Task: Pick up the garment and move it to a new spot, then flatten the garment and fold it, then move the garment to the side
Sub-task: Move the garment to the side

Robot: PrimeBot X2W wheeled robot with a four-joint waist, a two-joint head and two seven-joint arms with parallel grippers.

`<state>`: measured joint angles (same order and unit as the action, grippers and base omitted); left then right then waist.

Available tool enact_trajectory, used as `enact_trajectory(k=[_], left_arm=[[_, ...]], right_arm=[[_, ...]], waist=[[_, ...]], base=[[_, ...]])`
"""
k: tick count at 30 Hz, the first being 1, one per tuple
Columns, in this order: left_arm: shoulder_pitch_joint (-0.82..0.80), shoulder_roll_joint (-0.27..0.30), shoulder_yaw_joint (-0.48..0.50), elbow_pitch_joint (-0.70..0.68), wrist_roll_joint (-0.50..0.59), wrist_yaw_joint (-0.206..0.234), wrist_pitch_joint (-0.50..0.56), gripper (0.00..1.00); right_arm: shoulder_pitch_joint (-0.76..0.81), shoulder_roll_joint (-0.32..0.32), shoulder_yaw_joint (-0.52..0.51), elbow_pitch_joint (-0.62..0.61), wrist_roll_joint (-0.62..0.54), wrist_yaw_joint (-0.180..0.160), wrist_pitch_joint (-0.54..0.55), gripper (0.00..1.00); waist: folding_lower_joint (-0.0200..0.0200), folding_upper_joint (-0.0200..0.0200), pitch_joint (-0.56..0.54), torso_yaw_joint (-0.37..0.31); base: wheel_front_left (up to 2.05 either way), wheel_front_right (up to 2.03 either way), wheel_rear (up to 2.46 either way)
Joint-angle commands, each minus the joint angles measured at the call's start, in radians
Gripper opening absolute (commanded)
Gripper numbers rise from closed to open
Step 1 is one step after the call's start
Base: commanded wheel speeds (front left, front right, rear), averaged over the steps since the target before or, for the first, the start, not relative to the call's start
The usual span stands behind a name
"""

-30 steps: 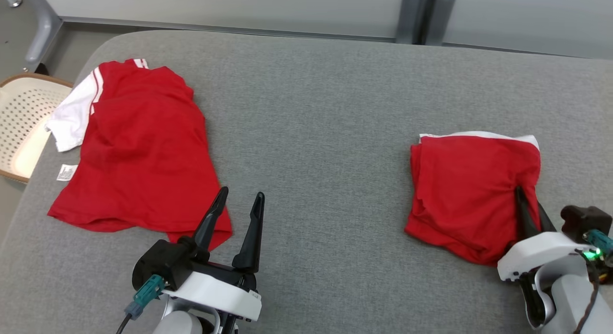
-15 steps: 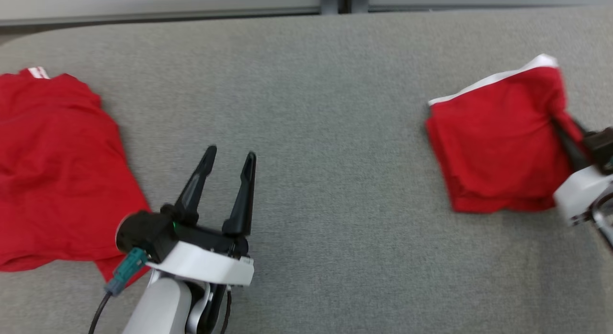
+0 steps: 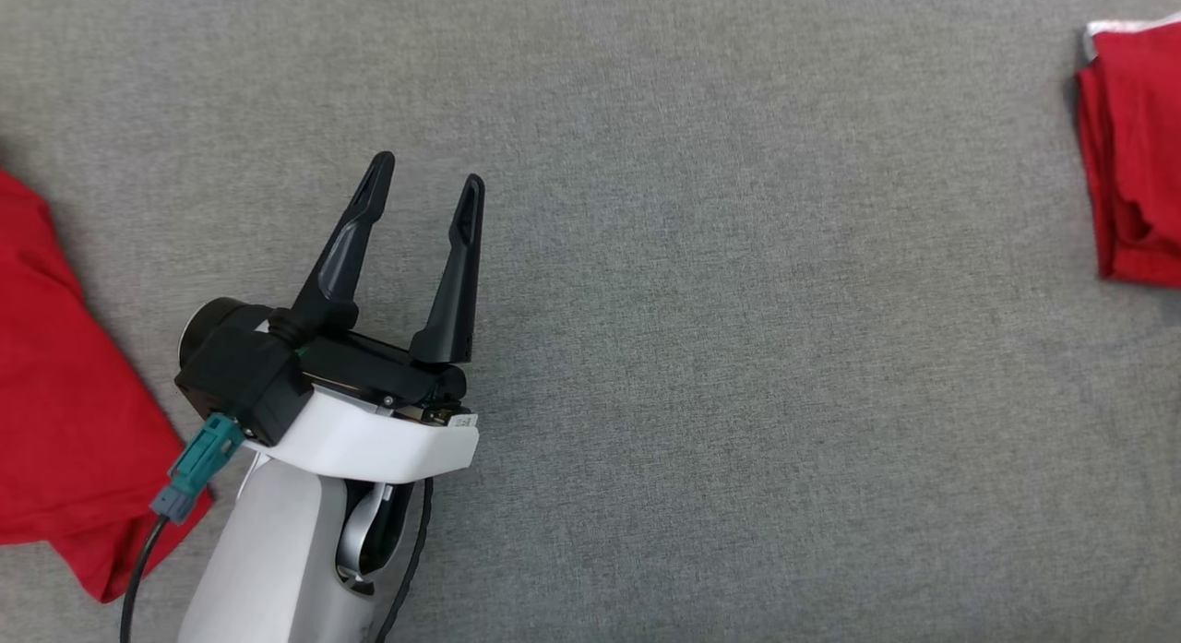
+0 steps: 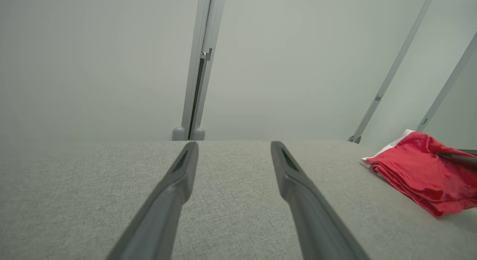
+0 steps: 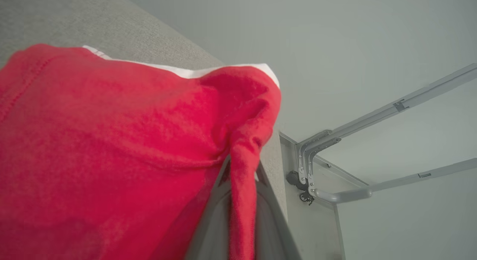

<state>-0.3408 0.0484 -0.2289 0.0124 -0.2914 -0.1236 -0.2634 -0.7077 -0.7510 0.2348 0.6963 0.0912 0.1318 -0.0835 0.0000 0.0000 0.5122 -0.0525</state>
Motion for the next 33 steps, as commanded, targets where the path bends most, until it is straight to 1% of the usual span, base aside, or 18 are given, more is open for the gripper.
enact_trajectory(k=[1, 8, 9, 10, 11, 17, 20, 21, 24, 28, 33], left_arm=[[-0.019, 0.004, 0.006, -0.005, 0.007, -0.006, -0.002, 1.00], [-0.026, 0.004, 0.001, 0.005, 0.010, -0.007, -0.002, 1.00], [-0.029, 0.004, -0.002, 0.006, 0.008, -0.007, -0.002, 1.00], [-0.032, 0.004, -0.004, 0.007, 0.005, -0.006, -0.002, 1.00], [-0.034, 0.004, -0.006, 0.008, 0.000, -0.006, -0.002, 1.00], [-0.026, 0.004, -0.005, 0.016, -0.016, -0.007, -0.002, 1.00], [-0.006, 0.004, 0.002, 0.023, -0.031, -0.007, -0.002, 1.00], [0.011, 0.004, 0.006, 0.029, -0.041, -0.007, -0.002, 1.00], [0.034, 0.004, 0.014, 0.034, -0.051, -0.003, -0.002, 1.00], [0.075, 0.004, 0.023, 0.034, -0.067, 0.016, -0.002, 1.00], [0.127, 0.004, 0.037, 0.038, -0.072, 0.038, -0.002, 1.00]], right_arm=[[-0.017, -0.006, -0.018, 0.003, 0.006, -0.002, -0.005, 0.00], [-0.026, 0.019, -0.098, 0.028, 0.026, -0.002, -0.019, 0.00], [-0.027, 0.019, -0.109, 0.031, 0.022, -0.002, -0.025, 0.20], [-0.025, 0.021, -0.121, 0.034, 0.016, -0.002, -0.029, 0.96], [-0.022, 0.025, -0.130, 0.039, 0.009, -0.002, -0.031, 1.00], [-0.019, 0.047, -0.180, 0.038, -0.014, -0.002, -0.051, 1.00], [-0.013, 0.081, -0.207, 0.023, -0.027, -0.002, -0.080, 1.00], [-0.002, 0.115, -0.214, 0.012, -0.033, -0.002, -0.096, 1.00], [0.013, 0.176, -0.198, -0.022, -0.037, -0.002, -0.117, 1.00], [0.053, 0.269, -0.184, -0.086, -0.005, -0.002, -0.148, 1.00], [0.149, 0.392, -0.189, -0.189, 0.045, -0.002, -0.169, 1.00]], waist=[[0.0000, 0.0000, 0.024, -0.012], [0.0000, 0.0000, 0.040, -0.013], [0.0000, 0.0000, 0.041, -0.011], [0.0000, 0.0000, 0.041, -0.010], [0.0000, 0.0000, 0.039, -0.007], [0.0000, 0.0000, 0.002, 0.008], [0.0000, 0.0000, -0.046, 0.020], [0.0000, 0.0000, -0.086, 0.029], [0.0000, 0.0000, -0.147, 0.045], [0.0000, 0.0000, -0.230, 0.075], [0.0000, 0.0000, -0.315, 0.118]], base=[[0.00, 0.00, 0.00], [0.00, 0.00, 0.00], [0.00, 0.00, 0.00], [0.00, 0.00, 0.00], [0.00, 0.00, 0.00], [0.00, 0.00, 0.00], [0.00, 0.00, 0.00], [0.00, 0.00, 0.00], [0.00, 0.00, 0.00], [0.00, 0.00, 0.00], [0.00, 0.00, 0.00]])
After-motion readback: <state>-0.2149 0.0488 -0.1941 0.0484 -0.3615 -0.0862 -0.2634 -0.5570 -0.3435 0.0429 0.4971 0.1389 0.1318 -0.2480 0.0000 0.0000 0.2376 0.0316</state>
